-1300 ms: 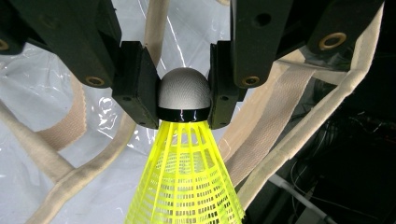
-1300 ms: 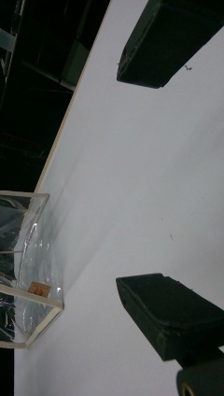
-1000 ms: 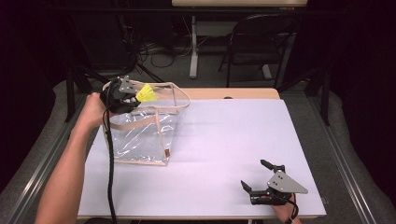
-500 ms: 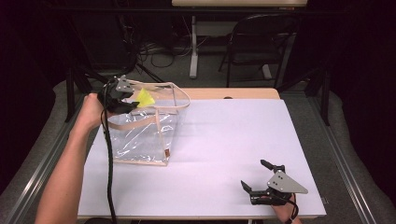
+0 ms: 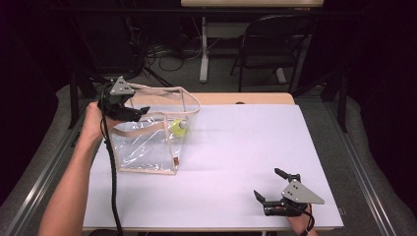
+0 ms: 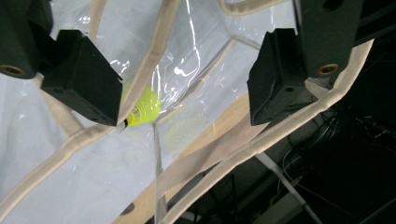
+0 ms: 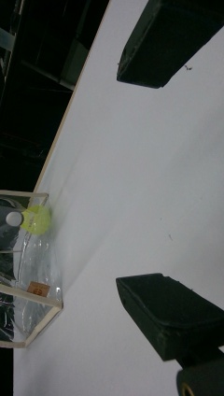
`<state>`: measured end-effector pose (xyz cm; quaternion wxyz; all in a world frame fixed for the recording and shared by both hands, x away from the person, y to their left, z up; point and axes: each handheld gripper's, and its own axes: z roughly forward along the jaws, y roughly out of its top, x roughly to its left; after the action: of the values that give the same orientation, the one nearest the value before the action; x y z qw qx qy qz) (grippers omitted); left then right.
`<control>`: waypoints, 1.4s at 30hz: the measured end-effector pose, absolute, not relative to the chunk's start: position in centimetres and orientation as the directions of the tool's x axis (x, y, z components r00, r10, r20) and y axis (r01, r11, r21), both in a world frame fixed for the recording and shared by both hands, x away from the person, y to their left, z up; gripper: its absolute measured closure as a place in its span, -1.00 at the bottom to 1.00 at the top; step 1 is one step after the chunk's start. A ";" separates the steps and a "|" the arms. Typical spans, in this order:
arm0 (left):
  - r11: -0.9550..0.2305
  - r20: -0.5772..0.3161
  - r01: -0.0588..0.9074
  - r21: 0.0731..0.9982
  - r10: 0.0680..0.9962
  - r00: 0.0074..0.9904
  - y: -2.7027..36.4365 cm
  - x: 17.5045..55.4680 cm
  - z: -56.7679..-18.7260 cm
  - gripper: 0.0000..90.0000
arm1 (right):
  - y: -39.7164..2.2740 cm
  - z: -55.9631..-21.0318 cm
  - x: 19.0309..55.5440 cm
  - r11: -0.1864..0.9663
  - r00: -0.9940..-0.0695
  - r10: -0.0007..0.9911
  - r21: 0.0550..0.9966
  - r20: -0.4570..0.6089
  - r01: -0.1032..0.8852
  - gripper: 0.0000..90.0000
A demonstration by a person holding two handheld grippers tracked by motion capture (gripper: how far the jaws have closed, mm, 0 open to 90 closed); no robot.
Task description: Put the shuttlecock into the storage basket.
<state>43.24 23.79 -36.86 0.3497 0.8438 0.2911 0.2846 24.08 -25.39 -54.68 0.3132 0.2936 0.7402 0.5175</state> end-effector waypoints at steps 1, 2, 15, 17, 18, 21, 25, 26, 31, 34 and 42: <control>-0.577 0.272 0.290 0.763 0.694 0.666 23.8 43.1 -36.8 -0.49 | -25.4 -54.7 24.1 0.292 -0.631 0.759 0.950 -0.160 0.110 -0.94; -0.566 0.266 0.289 0.772 0.701 0.662 23.8 42.9 -36.8 -0.52 | -25.4 -54.7 24.1 0.292 -0.632 0.758 0.950 -0.160 0.110 -0.94; -0.466 0.214 0.262 0.845 0.744 0.634 23.2 40.9 -37.4 -0.77 | -25.6 -54.7 24.1 0.291 -0.633 0.758 0.950 -0.158 0.110 -0.94; -0.452 0.208 0.258 0.854 0.751 0.627 23.0 40.6 -37.6 -0.79 | -25.5 -54.7 24.1 0.292 -0.634 0.757 0.950 -0.159 0.110 -0.94; -0.453 0.209 0.254 0.855 0.748 0.630 23.0 40.5 -37.6 -0.81 | -25.5 -54.7 24.1 0.290 -0.634 0.757 0.951 -0.158 0.110 -0.94; -0.445 0.207 0.246 0.861 0.749 0.629 22.7 40.1 -37.9 -0.84 | -25.5 -54.7 24.0 0.290 -0.633 0.758 0.951 -0.158 0.109 -0.94; -0.446 0.208 0.243 0.861 0.746 0.632 22.4 39.6 -38.4 -0.90 | -25.5 -54.7 24.0 0.291 -0.634 0.757 0.950 -0.159 0.109 -0.94; -0.441 0.204 0.242 0.864 0.748 0.632 22.3 39.4 -38.5 -0.91 | -25.5 -54.7 24.0 0.291 -0.633 0.757 0.951 -0.160 0.108 -0.94; -0.435 0.198 0.241 0.868 0.747 0.634 22.1 38.8 -39.2 -0.99 | -25.5 -54.7 24.0 0.292 -0.634 0.757 0.950 -0.158 0.112 -0.94; -0.429 0.196 0.234 0.873 0.746 0.636 22.0 38.5 -39.4 -1.00 | -25.5 -54.7 24.0 0.293 -0.633 0.758 0.949 -0.158 0.113 -0.94; -0.427 0.206 0.216 0.878 0.745 0.635 21.6 37.3 -40.3 -1.00 | -25.4 -54.7 24.0 0.292 -0.636 0.756 0.950 -0.156 0.114 -0.94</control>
<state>37.32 21.65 -40.26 0.4404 0.7897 0.3043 0.2999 23.98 -25.37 -54.71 0.3101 0.2930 0.7416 0.5177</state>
